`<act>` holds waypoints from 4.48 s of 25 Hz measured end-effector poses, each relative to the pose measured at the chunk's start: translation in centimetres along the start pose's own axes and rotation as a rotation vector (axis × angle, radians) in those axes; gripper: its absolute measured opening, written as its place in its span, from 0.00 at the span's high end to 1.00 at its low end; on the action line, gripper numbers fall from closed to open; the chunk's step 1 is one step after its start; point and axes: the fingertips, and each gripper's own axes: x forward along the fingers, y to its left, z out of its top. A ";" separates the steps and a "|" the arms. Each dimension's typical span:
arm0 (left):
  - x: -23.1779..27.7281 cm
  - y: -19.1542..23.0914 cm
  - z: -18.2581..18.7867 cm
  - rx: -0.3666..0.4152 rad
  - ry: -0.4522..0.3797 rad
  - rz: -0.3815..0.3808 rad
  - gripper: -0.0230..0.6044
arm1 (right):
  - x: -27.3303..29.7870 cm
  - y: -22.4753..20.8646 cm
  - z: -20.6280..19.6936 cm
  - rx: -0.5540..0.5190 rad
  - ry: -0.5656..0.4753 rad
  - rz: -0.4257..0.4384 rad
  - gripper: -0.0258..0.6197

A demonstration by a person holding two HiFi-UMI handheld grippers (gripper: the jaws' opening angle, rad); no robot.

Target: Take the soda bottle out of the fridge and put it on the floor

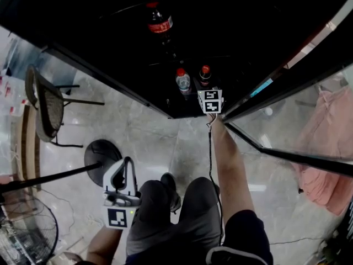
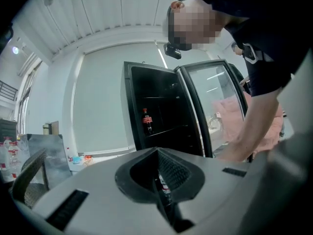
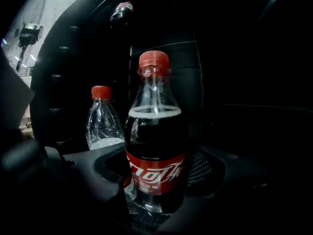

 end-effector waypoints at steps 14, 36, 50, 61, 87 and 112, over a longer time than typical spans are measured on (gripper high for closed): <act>5.6 -3.3 -4.8 -0.037 -0.007 -0.100 0.93 | -3.0 0.2 -0.8 0.008 -0.035 0.002 0.47; 11.9 -8.6 -12.2 -0.085 0.014 -0.233 0.93 | -13.3 3.0 -2.6 -0.039 -0.095 0.136 0.47; 14.9 -12.5 -20.3 -0.024 0.025 -0.352 0.93 | -16.9 7.4 -11.1 -0.048 -0.052 0.232 0.47; 16.0 -13.7 -28.7 0.043 0.070 -0.389 0.93 | -17.2 9.1 -19.8 -0.056 0.016 0.269 0.47; 16.4 -15.6 -36.9 0.072 0.056 -0.451 0.93 | -13.8 10.0 -31.6 -0.086 0.086 0.274 0.47; 15.4 -16.7 -40.0 0.081 0.069 -0.445 0.93 | -14.0 9.6 -33.3 -0.094 -0.018 0.212 0.45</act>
